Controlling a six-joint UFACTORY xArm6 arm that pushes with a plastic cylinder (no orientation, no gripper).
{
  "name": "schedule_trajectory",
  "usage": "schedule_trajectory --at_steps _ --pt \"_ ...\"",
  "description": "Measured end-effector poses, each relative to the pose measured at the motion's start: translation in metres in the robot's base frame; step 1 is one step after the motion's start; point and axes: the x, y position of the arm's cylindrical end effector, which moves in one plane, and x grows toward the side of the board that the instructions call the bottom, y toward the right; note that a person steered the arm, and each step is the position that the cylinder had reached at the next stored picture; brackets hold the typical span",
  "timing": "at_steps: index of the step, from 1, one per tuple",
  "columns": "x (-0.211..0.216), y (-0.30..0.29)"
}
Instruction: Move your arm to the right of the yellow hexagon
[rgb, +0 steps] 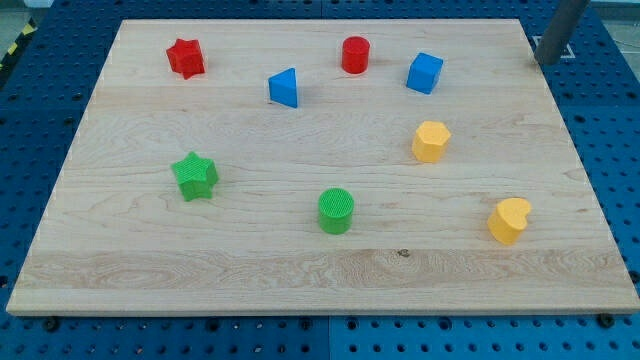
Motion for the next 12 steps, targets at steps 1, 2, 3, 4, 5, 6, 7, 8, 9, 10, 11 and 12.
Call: schedule_trajectory --at_steps 1,2,3,4,5,6,7,8,9,10,11,12 --pt "0.029 -0.004" --pt "0.031 -0.005" --pt "0.031 -0.005" --pt "0.031 -0.016" --pt "0.033 -0.043" --pt "0.051 -0.053" --pt "0.066 -0.057" --pt "0.100 -0.063" --pt "0.122 -0.089" --pt "0.145 -0.115" --pt "0.177 -0.123" --pt "0.186 -0.162"
